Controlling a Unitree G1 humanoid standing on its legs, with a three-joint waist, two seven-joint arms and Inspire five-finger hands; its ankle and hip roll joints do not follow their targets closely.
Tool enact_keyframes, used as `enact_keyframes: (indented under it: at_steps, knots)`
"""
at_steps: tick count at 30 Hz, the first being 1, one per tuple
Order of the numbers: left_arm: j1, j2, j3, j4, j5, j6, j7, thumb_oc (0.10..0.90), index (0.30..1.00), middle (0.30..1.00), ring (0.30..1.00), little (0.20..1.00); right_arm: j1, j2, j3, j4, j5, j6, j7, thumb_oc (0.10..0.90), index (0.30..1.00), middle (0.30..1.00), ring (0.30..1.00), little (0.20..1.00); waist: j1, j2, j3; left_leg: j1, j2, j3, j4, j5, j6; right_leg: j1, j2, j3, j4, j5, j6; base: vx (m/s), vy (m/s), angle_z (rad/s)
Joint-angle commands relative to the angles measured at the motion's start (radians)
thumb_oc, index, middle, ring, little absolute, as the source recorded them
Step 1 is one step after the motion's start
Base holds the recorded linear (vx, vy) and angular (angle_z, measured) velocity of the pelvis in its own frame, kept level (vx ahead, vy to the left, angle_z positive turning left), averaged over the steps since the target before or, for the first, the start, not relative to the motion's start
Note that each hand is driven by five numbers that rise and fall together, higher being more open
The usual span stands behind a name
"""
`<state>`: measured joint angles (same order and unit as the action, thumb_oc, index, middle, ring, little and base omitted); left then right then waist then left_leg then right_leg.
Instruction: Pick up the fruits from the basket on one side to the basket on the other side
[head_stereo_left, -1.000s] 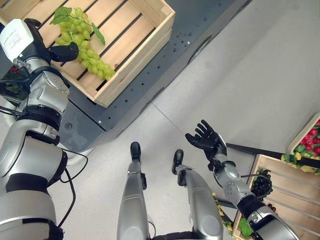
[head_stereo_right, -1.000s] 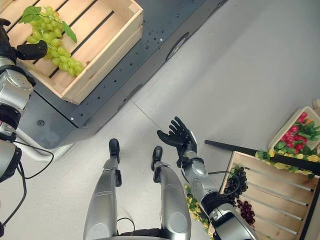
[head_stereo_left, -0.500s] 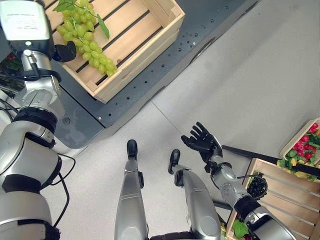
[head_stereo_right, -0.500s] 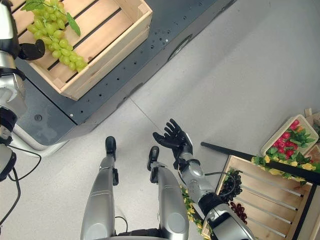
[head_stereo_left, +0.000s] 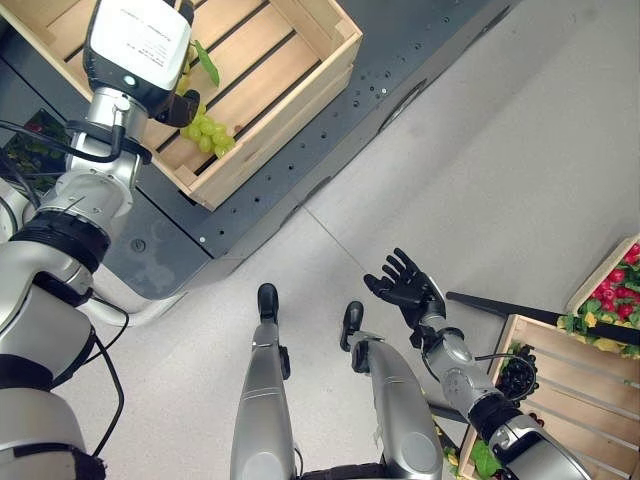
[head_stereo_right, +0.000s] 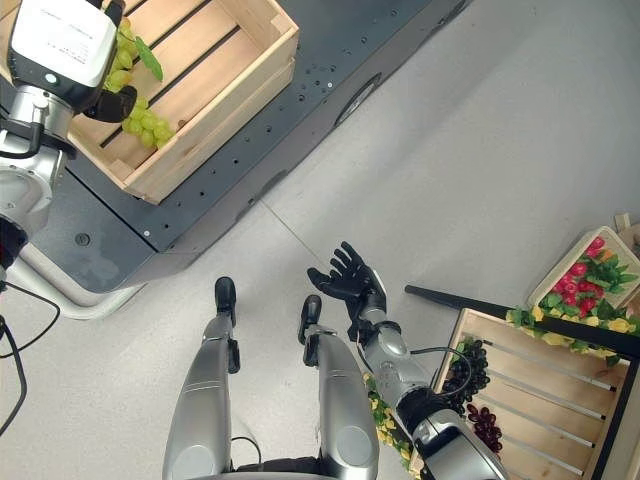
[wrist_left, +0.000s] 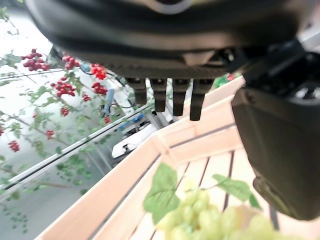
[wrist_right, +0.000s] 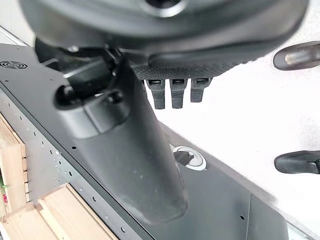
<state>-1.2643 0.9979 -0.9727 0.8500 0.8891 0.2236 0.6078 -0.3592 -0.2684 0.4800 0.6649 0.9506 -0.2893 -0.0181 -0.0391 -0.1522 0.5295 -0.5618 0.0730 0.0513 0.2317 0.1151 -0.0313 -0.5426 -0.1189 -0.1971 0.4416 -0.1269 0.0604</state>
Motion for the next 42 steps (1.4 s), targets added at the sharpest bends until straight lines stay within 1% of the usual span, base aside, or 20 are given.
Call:
enact_keyframes:
  at_steps: [1,4,6,7,9,11,12,13,16,17,18,19,24,27,30,33,35,37,40,42]
  knots:
    - [-0.08,0.051,0.106,-0.001,0.022,0.001,0.041,0.8,0.9,0.9,0.9,0.9,0.024,-0.079,-0.082,-0.069,0.006,-0.042,0.057,0.8,0.9,0.9,0.9,0.9,-0.002,0.069,-0.01,0.067,-0.044,0.064,0.084,-0.151,0.025,0.039,0.011,0.029,-0.094,0.114,0.021,0.0,0.0,0.0]
    - [-0.089,0.054,0.092,0.008,0.06,-0.025,-0.016,0.8,0.9,0.9,0.9,0.9,0.025,-0.086,-0.086,-0.071,0.002,-0.037,0.059,0.8,0.9,0.9,0.9,0.9,-0.007,0.075,-0.01,0.069,-0.044,0.067,0.083,-0.151,0.026,0.038,0.009,0.031,-0.092,0.113,0.022,-0.01,0.035,0.0]
    - [-0.095,0.06,0.069,0.01,0.104,-0.053,-0.075,0.8,0.9,0.9,0.9,0.9,0.025,-0.092,-0.091,-0.079,-0.005,-0.031,0.058,0.8,0.9,0.9,0.9,0.9,-0.012,0.082,-0.01,0.069,-0.045,0.069,0.082,-0.149,0.025,0.033,0.006,0.034,-0.09,0.115,0.024,-0.01,0.035,-0.03]
    - [-0.096,0.06,0.069,0.01,0.105,-0.053,-0.075,0.8,0.9,0.9,0.9,0.9,0.025,-0.092,-0.091,-0.079,-0.005,-0.031,0.058,0.8,0.9,0.9,0.9,0.9,-0.012,0.082,-0.01,0.069,-0.045,0.069,0.082,-0.149,0.025,0.033,0.006,0.034,-0.09,0.115,0.024,-0.01,0.037,-0.02]
    - [-0.106,0.074,0.042,0.005,0.129,-0.09,-0.134,0.8,0.9,0.9,0.9,0.9,0.028,-0.104,-0.092,-0.084,-0.007,-0.029,0.058,0.8,0.9,0.9,0.9,0.9,-0.016,0.09,-0.01,0.069,-0.045,0.073,0.08,-0.148,0.025,0.03,0.003,0.035,-0.091,0.117,0.026,-0.01,0.043,0.0]
    - [-0.11,0.081,0.032,0.0,0.147,-0.109,-0.155,0.8,0.9,0.9,0.9,0.9,0.029,-0.109,-0.093,-0.083,-0.008,-0.03,0.061,0.8,0.9,0.9,0.9,0.9,-0.017,0.094,-0.01,0.068,-0.046,0.074,0.081,-0.147,0.025,0.029,0.001,0.035,-0.091,0.117,0.027,0.0,0.035,0.01]
    - [-0.113,0.086,0.029,0.006,0.172,-0.149,-0.165,0.8,0.9,0.9,0.9,0.9,0.031,-0.113,-0.097,-0.081,-0.008,-0.029,0.065,0.8,0.9,0.9,0.9,0.9,-0.018,0.097,-0.01,0.07,-0.046,0.075,0.081,-0.148,0.024,0.03,-0.001,0.035,-0.092,0.118,0.028,0.0,0.031,0.0]
    - [-0.118,0.089,0.02,0.008,0.183,-0.167,-0.17,0.8,0.9,0.9,0.9,0.9,0.031,-0.116,-0.099,-0.081,-0.009,-0.028,0.067,0.8,0.9,0.9,0.9,0.9,-0.02,0.098,-0.01,0.07,-0.046,0.077,0.081,-0.148,0.025,0.029,-0.002,0.035,-0.092,0.118,0.028,0.0,0.034,-0.01]
    - [-0.128,0.099,-0.004,0.003,0.23,-0.271,-0.162,0.8,0.9,0.9,0.9,0.9,0.037,-0.126,-0.107,-0.077,-0.007,-0.028,0.078,0.8,0.9,0.9,0.9,0.9,-0.023,0.104,-0.01,0.067,-0.046,0.078,0.082,-0.147,0.025,0.026,-0.004,0.035,-0.091,0.12,0.03,0.0,0.012,-0.03]
    - [-0.141,0.099,-0.019,-0.002,0.239,-0.322,-0.15,0.8,0.9,0.9,0.9,0.9,0.037,-0.131,-0.107,-0.08,-0.005,-0.03,0.076,0.8,0.9,0.9,0.9,0.9,-0.024,0.105,-0.01,0.064,-0.045,0.079,0.081,-0.147,0.025,0.023,-0.006,0.034,-0.093,0.121,0.031,0.01,0.015,-0.05]
    - [-0.152,0.1,-0.031,-0.005,0.251,-0.349,-0.153,0.8,0.9,0.9,0.9,0.9,0.036,-0.133,-0.108,-0.08,-0.005,-0.032,0.077,0.8,0.9,0.9,0.9,0.9,-0.025,0.106,-0.01,0.061,-0.045,0.08,0.082,-0.147,0.025,0.02,-0.006,0.033,-0.092,0.122,0.032,0.0,0.012,-0.03]
    - [-0.156,0.101,-0.034,-0.005,0.253,-0.355,-0.154,0.8,0.9,0.9,0.9,0.9,0.036,-0.133,-0.109,-0.079,-0.005,-0.033,0.078,0.8,0.9,0.9,0.9,0.9,-0.025,0.106,-0.01,0.06,-0.045,0.08,0.083,-0.147,0.025,0.019,-0.006,0.033,-0.092,0.122,0.032,0.0,0.0,0.0]
    - [-0.187,0.111,-0.078,0.016,0.264,-0.471,-0.13,0.8,0.9,0.9,0.9,0.9,0.033,-0.138,-0.12,-0.073,-0.003,-0.037,0.086,0.8,0.9,0.9,0.9,0.9,-0.029,0.105,-0.01,0.045,-0.041,0.083,0.091,-0.148,0.026,0.004,-0.006,0.034,-0.088,0.127,0.034,0.0,0.0,0.0]
    - [-0.196,0.113,-0.095,0.021,0.262,-0.492,-0.131,0.8,0.9,0.9,0.9,0.9,0.033,-0.141,-0.12,-0.073,-0.004,-0.038,0.086,0.8,0.9,0.9,0.9,0.9,-0.03,0.102,-0.01,0.035,-0.039,0.084,0.095,-0.149,0.026,-0.004,-0.005,0.034,-0.087,0.129,0.035,0.0,0.0,0.0]
    - [-0.2,0.118,-0.11,0.034,0.264,-0.534,-0.114,0.8,0.9,0.9,0.9,0.9,0.033,-0.145,-0.119,-0.071,0.001,-0.039,0.088,0.8,0.9,0.9,0.9,0.9,-0.029,0.098,-0.01,0.014,-0.035,0.081,0.106,-0.152,0.028,-0.024,-0.006,0.033,-0.075,0.13,0.035,0.0,0.0,0.0]
    - [-0.204,0.117,-0.113,0.036,0.257,-0.54,-0.133,0.8,0.9,0.9,0.9,0.9,0.03,-0.144,-0.121,-0.072,0.008,-0.039,0.09,0.8,0.9,0.9,0.9,0.9,-0.028,0.093,-0.01,0.004,-0.032,0.079,0.111,-0.153,0.028,-0.032,-0.006,0.032,-0.07,0.131,0.035,0.0,0.0,0.0]
    - [-0.207,0.115,-0.116,0.046,0.254,-0.526,-0.162,0.8,0.9,0.9,0.9,0.9,0.026,-0.142,-0.122,-0.077,0.014,-0.037,0.091,0.8,0.9,0.9,0.9,0.9,-0.028,0.088,-0.01,-0.009,-0.029,0.078,0.116,-0.153,0.028,-0.043,-0.006,0.031,-0.067,0.133,0.035,0.0,0.0,0.0]
    - [-0.208,0.113,-0.121,0.062,0.243,-0.492,-0.209,0.8,0.9,0.9,0.9,0.9,0.023,-0.142,-0.122,-0.084,0.027,-0.039,0.093,0.8,0.9,0.9,0.9,0.9,-0.028,0.082,-0.01,-0.022,-0.029,0.076,0.119,-0.153,0.029,-0.054,-0.004,0.029,-0.068,0.137,0.036,0.0,0.004,0.02]
    - [-0.197,0.112,-0.121,0.082,0.239,-0.453,-0.229,0.8,0.9,0.9,0.9,0.9,0.024,-0.14,-0.119,-0.094,0.035,-0.051,0.092,0.8,0.9,0.9,0.9,0.9,-0.028,0.075,-0.01,-0.039,-0.027,0.074,0.12,-0.152,0.029,-0.069,-0.003,0.027,-0.067,0.141,0.038,0.0,0.01,0.04]
    - [-0.188,0.115,-0.115,0.087,0.249,-0.409,-0.241,0.8,0.9,0.9,0.9,0.9,0.031,-0.137,-0.118,-0.111,0.044,-0.058,0.092,0.8,0.9,0.9,0.9,0.9,-0.028,0.067,-0.01,-0.056,-0.024,0.071,0.124,-0.152,0.028,-0.083,-0.003,0.024,-0.066,0.144,0.039,0.0,0.004,0.03]
